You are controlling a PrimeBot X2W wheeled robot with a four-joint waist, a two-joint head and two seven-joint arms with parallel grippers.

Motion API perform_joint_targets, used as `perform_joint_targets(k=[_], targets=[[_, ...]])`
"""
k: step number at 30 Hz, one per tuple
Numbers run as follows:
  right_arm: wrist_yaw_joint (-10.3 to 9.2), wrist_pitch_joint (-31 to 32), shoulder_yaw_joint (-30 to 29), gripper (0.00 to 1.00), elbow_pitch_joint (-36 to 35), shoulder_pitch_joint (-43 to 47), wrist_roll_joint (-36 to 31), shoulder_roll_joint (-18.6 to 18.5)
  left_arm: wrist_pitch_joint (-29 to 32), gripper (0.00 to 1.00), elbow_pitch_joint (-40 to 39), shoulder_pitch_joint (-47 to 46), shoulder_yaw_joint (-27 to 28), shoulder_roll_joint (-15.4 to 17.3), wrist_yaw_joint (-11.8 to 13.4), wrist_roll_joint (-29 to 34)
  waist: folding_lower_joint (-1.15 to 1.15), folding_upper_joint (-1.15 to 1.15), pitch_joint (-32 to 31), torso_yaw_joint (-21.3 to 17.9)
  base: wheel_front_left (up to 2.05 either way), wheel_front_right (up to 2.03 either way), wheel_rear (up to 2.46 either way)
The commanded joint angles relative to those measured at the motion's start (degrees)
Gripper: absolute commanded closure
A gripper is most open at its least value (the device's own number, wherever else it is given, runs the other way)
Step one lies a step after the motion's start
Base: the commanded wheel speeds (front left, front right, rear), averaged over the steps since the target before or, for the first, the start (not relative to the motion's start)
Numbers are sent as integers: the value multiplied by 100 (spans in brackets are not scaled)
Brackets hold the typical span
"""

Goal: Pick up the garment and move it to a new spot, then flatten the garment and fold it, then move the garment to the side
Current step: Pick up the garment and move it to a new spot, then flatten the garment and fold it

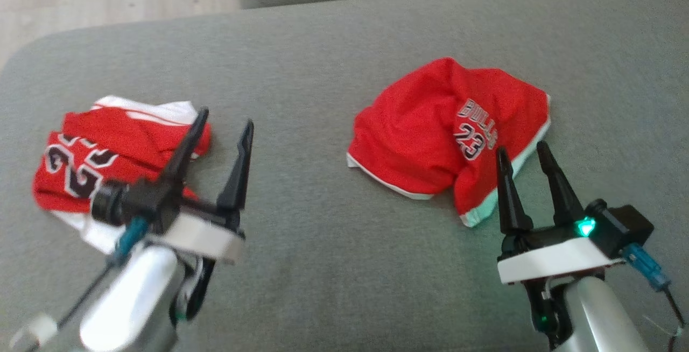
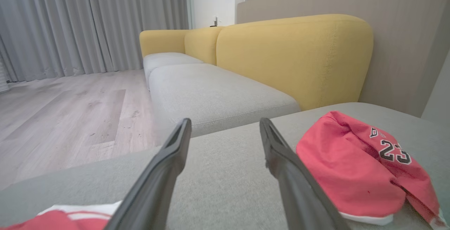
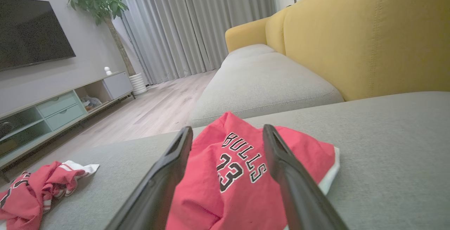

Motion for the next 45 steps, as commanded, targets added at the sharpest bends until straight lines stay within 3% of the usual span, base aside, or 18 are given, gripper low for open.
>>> perform_joint_targets(k=[1, 6, 15, 27, 35, 37, 45], targets=[[-4, -37, 99, 0, -156, -69, -41, -12, -52, 0, -270, -129, 319, 151, 48, 89, 1, 0, -173, 231, 0, 0, 0], [-4, -37, -4, 0, -69, 86, -91, -12, -53, 0, -818, 824, 706, -120, 186, 404, 1, 0, -241, 398, 0, 0, 0], [-4, -37, -423, 0, 244, -139, -41, -12, -54, 0, -886, 1154, 1086, -535, -172, 884, 1, 0, -133, 418, 0, 0, 0], [-4, -37, -1468, 0, 2979, -1807, 785, -12, -54, 0, -626, 859, 1166, -749, -544, 1157, 1, 0, 545, 650, 0, 0, 0], [-4, -37, -1673, 0, 3919, -2483, 993, -12, -54, 0, -528, 808, 1237, -802, -628, 1177, 1, 0, 676, 757, 0, 0, 0], [-4, -37, -1630, 100, 3961, -2577, 1068, -12, -54, 0, -511, 824, 1263, -813, -646, 1184, 1, 0, 663, 769, 0, 0, 0], [-4, -37, -1908, 100, 3032, -2423, 575, -12, -54, 0, -447, 933, 1365, -934, -684, 1206, 1, 0, 365, 756, 0, 0, 0]])
